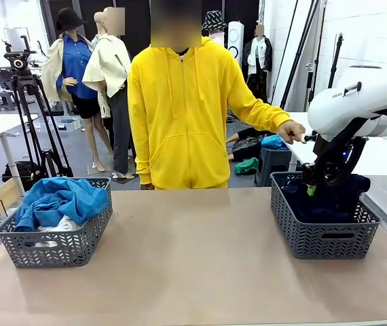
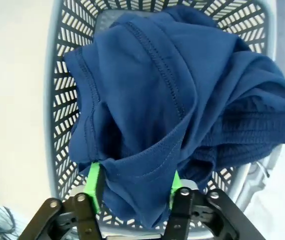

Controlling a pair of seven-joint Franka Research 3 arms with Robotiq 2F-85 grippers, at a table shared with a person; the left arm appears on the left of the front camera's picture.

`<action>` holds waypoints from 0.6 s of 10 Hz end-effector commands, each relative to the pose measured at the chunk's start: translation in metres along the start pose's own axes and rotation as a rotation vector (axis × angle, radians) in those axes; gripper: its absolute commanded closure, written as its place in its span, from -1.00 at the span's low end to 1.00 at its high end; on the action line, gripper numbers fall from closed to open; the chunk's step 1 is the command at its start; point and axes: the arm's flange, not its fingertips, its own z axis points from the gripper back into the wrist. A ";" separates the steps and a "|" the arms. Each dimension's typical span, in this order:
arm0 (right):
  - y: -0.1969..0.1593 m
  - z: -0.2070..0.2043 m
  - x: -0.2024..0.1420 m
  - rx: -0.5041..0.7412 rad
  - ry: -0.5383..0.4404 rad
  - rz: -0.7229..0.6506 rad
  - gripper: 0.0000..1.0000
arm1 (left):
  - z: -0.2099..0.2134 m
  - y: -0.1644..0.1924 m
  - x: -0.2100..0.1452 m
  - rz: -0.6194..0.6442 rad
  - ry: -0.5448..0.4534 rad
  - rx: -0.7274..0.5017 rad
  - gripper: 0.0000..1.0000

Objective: Sort the tops and bottoms.
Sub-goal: Sort the clothes according to human instructions.

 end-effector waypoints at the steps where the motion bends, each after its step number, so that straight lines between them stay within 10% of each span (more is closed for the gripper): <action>1: 0.002 0.020 -0.010 -0.025 -0.034 -0.027 -1.00 | 0.001 0.000 -0.002 -0.004 0.001 0.004 -1.00; 6: 0.020 0.094 -0.017 -0.054 -0.135 0.013 -1.00 | 0.001 0.000 -0.002 -0.004 0.001 0.004 -1.00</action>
